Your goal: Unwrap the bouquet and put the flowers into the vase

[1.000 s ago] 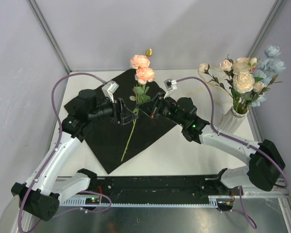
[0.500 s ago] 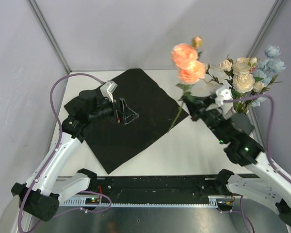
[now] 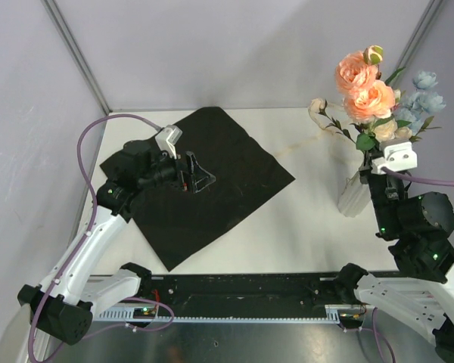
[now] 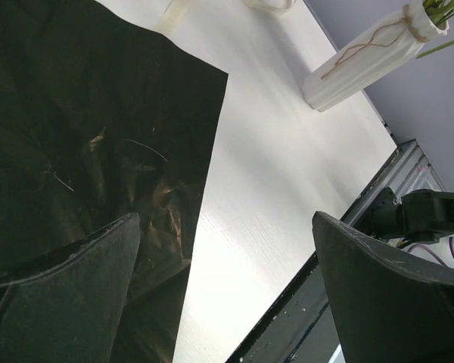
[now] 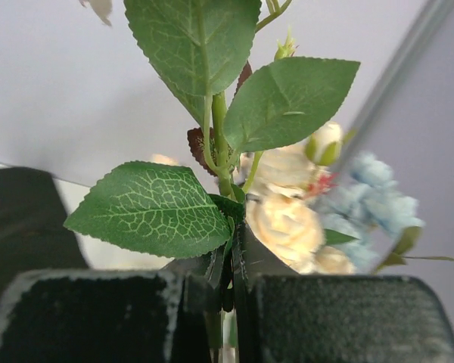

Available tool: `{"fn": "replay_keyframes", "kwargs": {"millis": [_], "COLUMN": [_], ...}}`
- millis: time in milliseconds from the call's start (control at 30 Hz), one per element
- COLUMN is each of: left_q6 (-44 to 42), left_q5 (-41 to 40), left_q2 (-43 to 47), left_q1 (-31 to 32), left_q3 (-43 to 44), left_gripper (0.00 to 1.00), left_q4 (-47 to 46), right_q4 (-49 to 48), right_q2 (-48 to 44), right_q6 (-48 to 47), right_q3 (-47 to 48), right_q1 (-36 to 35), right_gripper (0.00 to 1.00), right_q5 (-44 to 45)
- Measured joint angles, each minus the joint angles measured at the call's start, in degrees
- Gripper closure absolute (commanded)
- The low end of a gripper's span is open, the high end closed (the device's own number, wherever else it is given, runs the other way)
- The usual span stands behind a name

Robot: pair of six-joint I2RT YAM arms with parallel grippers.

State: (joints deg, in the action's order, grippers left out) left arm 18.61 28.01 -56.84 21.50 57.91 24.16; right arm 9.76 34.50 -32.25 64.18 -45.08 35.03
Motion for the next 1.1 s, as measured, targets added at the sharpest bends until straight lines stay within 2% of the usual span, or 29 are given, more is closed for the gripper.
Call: {"fn": "replay_keyframes", "kwargs": {"millis": [167, 400, 1100], "left_q6": [0.0, 0.0, 0.0], "left_q5": [0.0, 0.0, -0.9], "left_q2": [-0.1, -0.2, -0.5], "left_q1": [0.0, 0.0, 0.0], "left_q3": [0.0, 0.0, 0.0], "left_gripper": [0.00, 0.00, 0.00], "left_q4": [0.0, 0.1, 0.5], "right_q4": [0.0, -0.1, -0.4], "right_q2": [1.4, 2.0, 4.4], "right_q6": [-5.1, -3.3, 2.6], "right_q3": [0.0, 0.0, 4.8], "right_q1": [7.5, 18.0, 25.1], "right_gripper": [1.00, 1.00, 1.00], "right_q5": [2.1, -1.6, -7.6]}}
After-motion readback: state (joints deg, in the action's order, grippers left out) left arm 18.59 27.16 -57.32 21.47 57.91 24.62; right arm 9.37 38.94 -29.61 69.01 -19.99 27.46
